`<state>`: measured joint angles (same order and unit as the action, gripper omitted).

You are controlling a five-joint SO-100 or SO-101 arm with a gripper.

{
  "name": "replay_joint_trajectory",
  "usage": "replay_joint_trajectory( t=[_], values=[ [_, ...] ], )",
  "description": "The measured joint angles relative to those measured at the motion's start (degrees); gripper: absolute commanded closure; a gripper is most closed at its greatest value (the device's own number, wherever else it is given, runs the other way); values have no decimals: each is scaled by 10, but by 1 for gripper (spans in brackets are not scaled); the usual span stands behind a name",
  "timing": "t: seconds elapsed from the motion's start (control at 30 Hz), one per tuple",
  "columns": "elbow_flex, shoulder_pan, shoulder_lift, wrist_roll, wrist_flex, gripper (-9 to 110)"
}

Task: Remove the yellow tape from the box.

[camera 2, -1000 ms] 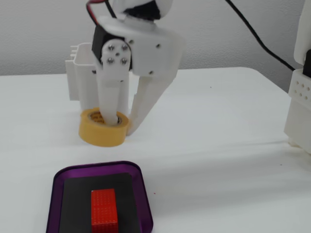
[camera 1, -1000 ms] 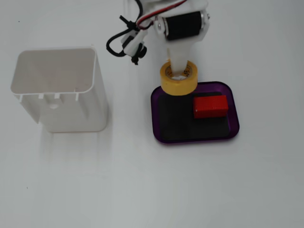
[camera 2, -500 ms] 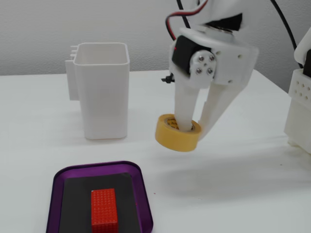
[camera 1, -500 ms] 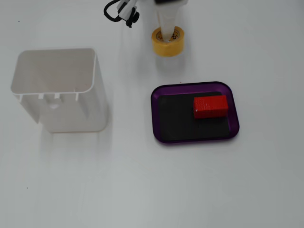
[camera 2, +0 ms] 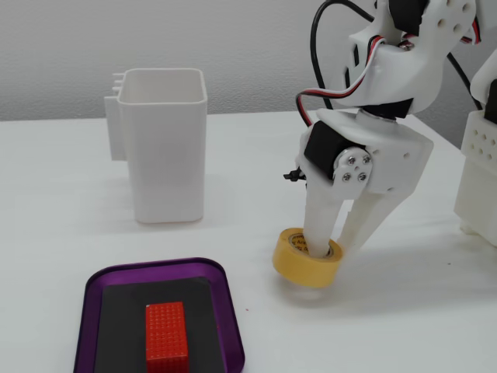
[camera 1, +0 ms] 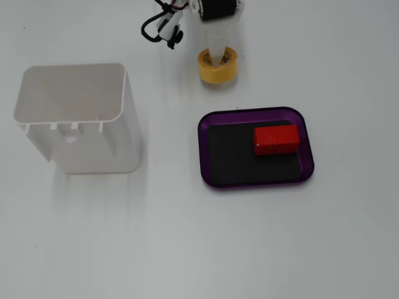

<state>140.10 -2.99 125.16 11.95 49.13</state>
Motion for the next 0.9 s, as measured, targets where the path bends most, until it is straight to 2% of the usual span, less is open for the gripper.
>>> replay_joint_trajectory(
  t=[0.23,0.37,0.53,0.73,0.9],
  values=[
    [0,0,0,0,0,91],
    [0,0,10,0,1,91],
    [-18,0,16,0,61,90],
    [-112,-2,101,0,166,90],
    [-133,-6,234,0,205,90]
  ],
)
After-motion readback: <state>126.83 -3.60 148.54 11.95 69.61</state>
